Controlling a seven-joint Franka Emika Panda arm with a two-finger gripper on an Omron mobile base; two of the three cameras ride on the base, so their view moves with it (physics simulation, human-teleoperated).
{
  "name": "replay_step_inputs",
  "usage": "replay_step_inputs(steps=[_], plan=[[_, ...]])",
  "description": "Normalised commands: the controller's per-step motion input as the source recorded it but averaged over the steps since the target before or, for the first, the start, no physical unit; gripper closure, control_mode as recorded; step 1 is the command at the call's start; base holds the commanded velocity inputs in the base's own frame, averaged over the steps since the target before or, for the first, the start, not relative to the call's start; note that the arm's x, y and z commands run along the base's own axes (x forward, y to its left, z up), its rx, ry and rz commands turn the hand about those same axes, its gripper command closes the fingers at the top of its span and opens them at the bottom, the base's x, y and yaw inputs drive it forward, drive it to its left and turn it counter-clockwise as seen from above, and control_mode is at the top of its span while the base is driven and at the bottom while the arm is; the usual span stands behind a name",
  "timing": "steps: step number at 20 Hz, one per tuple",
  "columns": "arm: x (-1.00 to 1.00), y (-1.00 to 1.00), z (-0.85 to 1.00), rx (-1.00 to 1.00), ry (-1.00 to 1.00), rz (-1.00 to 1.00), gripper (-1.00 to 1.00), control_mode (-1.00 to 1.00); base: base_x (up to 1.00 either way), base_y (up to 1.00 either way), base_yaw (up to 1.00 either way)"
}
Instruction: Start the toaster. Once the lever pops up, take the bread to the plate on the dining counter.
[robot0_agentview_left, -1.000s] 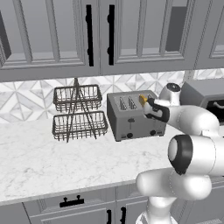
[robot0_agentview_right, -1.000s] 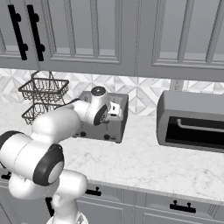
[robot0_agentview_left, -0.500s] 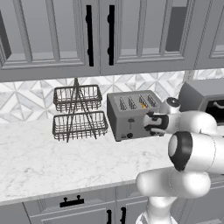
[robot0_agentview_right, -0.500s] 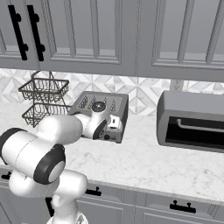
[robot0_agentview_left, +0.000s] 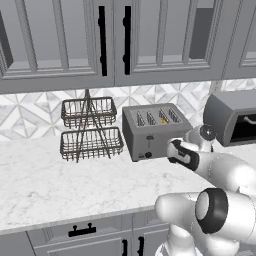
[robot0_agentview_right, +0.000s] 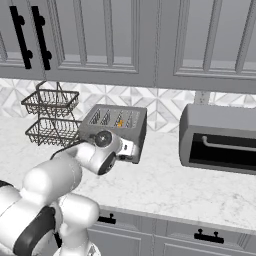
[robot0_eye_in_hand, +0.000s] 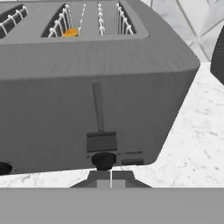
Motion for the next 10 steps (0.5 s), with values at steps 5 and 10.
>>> replay_step_inputs(steps=[5, 10], plan=[[-0.41, -0.02, 1.0, 0.05, -0.01, -0.15, 1.0, -1.0, 0.0, 0.0, 0.0], [0.0, 0.01, 1.0, 0.0, 0.03, -0.03, 1.0, -1.0, 0.0, 0.0, 0.0]])
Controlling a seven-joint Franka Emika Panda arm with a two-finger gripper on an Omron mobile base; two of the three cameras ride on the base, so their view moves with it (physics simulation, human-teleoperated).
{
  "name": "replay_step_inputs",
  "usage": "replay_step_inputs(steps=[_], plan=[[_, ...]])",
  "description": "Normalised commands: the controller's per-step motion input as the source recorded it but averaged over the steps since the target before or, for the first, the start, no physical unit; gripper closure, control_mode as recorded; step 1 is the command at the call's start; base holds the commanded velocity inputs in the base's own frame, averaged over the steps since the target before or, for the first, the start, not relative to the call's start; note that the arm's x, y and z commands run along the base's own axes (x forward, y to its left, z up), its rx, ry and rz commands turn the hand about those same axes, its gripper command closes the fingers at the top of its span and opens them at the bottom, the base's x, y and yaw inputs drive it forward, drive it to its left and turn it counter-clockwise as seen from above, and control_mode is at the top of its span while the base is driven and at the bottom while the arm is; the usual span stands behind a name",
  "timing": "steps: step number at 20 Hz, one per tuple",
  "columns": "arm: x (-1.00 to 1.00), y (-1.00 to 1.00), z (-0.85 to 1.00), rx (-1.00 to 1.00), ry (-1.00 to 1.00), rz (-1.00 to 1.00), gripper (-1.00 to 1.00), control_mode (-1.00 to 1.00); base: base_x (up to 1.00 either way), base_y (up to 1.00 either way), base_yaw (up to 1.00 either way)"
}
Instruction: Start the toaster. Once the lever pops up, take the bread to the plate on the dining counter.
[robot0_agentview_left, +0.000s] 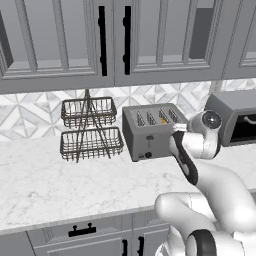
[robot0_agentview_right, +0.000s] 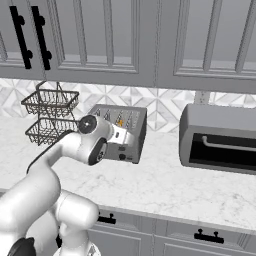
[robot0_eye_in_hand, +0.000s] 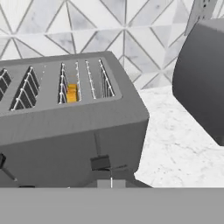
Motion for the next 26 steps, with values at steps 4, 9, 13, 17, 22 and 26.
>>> replay_step_inputs(steps=[4, 9, 13, 17, 22, 26], plan=[[-0.14, 0.17, 1.0, 0.04, 0.18, 0.0, 1.0, -1.0, 0.0, 0.0, 0.0], [-0.11, 0.55, 0.46, 0.07, 0.33, 0.08, -1.0, -1.0, 0.0, 0.0, 0.0], [0.0, 0.33, 0.0, 0.01, 0.08, 0.05, -1.0, -1.0, 0.0, 0.0, 0.0], [0.0, 0.01, 0.0, 0.0, 0.0, 0.0, -1.0, -1.0, 0.0, 0.0, 0.0], [-0.07, -0.03, 0.0, 0.0, 0.0, 0.0, -1.0, -1.0, 0.0, 0.0, 0.0], [-0.1, -0.12, 0.0, 0.0, 0.0, 0.0, -1.0, -1.0, 0.0, 0.0, 0.0]])
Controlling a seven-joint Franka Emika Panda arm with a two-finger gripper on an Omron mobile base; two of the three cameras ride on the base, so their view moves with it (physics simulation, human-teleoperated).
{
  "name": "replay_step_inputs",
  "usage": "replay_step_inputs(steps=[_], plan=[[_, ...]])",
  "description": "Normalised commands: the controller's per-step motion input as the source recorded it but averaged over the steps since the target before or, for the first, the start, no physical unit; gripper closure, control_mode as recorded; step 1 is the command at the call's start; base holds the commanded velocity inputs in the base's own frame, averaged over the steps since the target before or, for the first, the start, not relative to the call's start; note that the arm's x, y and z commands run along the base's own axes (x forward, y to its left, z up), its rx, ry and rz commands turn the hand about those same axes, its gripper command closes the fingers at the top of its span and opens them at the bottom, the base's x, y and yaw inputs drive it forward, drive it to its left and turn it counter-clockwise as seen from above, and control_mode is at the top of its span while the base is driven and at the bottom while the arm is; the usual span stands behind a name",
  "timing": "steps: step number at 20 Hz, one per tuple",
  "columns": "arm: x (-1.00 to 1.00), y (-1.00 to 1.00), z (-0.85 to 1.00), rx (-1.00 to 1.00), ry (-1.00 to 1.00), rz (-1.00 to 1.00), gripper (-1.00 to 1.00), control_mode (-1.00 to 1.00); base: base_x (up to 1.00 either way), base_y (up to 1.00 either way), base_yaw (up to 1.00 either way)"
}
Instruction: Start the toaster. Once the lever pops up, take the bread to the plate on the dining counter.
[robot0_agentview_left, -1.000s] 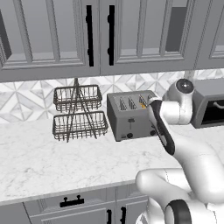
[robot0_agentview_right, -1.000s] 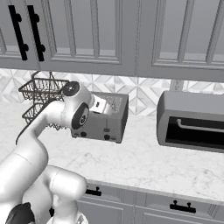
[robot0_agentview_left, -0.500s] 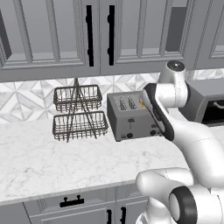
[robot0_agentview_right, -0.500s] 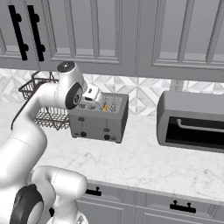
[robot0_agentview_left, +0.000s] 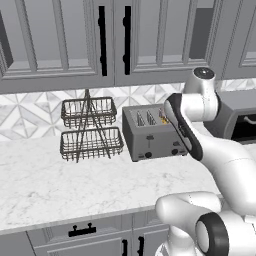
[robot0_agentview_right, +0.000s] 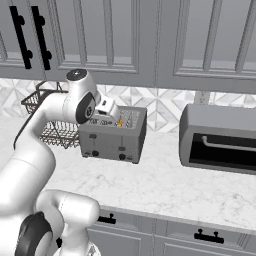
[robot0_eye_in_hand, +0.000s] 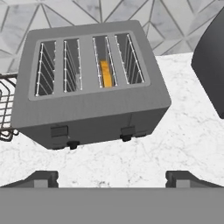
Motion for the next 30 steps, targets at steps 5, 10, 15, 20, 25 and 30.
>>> replay_step_inputs(steps=[5, 10, 15, 20, 25, 30], plan=[[-0.04, -0.1, 0.0, 0.0, 0.0, 0.0, -1.0, -1.0, 0.0, 0.0, 0.0], [0.0, 0.0, 0.0, 0.0, 0.0, 0.0, -1.0, -1.0, 0.0, 0.0, 0.0], [0.0, 0.0, 0.0, 0.0, 0.0, 0.0, -1.0, -1.0, 0.0, 0.0, 0.0], [0.0, 0.0, 0.0, 0.0, 0.0, 0.0, -1.0, -1.0, 0.0, 0.0, 0.0], [0.0, 0.0, 0.0, 0.0, 0.0, 0.0, -1.0, -1.0, 0.0, 0.0, 0.0], [0.0, 0.0, 0.0, 0.0, 0.0, 0.0, -1.0, -1.0, 0.0, 0.0, 0.0]])
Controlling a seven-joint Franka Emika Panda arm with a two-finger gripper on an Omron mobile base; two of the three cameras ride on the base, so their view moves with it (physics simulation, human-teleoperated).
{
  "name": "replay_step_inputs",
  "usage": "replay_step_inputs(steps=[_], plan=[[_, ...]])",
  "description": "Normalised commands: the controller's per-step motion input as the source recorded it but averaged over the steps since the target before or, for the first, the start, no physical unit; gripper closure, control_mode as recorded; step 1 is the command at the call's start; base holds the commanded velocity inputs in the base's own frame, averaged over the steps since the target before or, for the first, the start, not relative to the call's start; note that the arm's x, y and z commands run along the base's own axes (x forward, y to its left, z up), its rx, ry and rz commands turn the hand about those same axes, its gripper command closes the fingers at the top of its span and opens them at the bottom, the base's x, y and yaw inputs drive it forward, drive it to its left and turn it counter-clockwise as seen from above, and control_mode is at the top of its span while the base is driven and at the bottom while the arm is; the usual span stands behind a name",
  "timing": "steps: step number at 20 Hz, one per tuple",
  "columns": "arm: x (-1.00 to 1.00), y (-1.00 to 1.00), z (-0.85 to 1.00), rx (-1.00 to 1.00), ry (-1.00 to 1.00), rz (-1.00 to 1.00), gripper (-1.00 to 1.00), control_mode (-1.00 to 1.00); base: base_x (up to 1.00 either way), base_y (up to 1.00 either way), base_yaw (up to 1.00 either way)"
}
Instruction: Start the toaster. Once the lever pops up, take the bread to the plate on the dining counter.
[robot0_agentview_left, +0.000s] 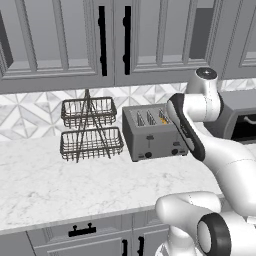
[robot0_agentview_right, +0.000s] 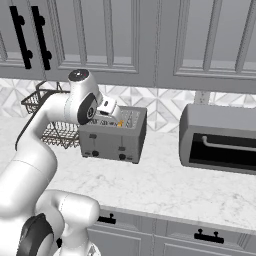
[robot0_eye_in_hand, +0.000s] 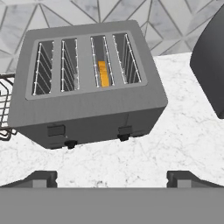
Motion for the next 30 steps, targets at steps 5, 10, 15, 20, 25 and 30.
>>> replay_step_inputs(steps=[5, 10, 15, 20, 25, 30], plan=[[0.0, 0.0, 0.0, 0.0, 0.0, 0.0, -1.0, -1.0, 0.0, 0.0, 0.0], [0.0, 0.0, 0.0, 0.0, 0.0, 0.0, -1.0, -1.0, 0.0, 0.0, 0.0], [0.0, 0.0, 0.0, 0.0, 0.0, 0.0, -1.0, -1.0, 0.0, 0.0, 0.0], [0.0, 0.0, 0.0, 0.0, 0.0, 0.0, -1.0, -1.0, 0.0, 0.0, 0.0], [0.0, 0.0, 0.0, 0.0, 0.0, 0.0, -1.0, -1.0, 0.0, 0.0, 0.0], [0.0, 0.0, 0.0, 0.0, 0.0, 0.0, -1.0, -1.0, 0.0, 0.0, 0.0]])
